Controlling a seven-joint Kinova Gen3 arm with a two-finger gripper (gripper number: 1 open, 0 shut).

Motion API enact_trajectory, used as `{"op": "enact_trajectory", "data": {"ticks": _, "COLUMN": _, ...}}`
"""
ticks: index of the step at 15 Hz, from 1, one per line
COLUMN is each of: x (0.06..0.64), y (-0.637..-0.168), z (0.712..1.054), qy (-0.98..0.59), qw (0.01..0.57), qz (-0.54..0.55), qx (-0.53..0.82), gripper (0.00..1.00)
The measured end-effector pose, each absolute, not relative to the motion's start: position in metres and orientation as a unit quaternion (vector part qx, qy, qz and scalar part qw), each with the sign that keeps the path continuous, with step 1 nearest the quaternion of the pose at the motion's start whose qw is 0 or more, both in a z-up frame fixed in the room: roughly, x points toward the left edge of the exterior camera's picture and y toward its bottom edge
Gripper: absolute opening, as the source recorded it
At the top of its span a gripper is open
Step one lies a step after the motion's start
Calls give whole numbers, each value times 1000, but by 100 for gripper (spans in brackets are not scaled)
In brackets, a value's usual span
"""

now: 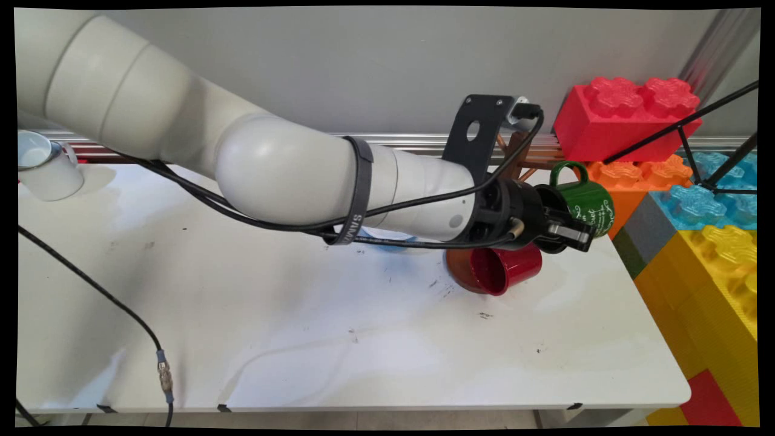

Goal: Place the picked object on the table

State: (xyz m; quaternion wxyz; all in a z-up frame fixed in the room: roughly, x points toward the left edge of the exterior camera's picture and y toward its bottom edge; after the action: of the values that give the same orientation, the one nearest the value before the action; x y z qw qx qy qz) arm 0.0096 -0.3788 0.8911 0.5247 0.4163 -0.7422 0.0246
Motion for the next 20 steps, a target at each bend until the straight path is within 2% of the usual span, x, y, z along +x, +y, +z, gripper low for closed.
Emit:
{"op": "enact_trajectory", "data": {"ticks": 11, "x": 32, "y": -374, "z": 929, "qy": -797, "qw": 460, "qz": 14, "qx": 391, "gripper": 0}}
{"op": "enact_trajectory", "data": {"ticks": 20, "x": 58, "y": -376, "z": 965, "qy": -851, "qw": 372, "qz": 11, "qx": 371, "gripper": 0}}
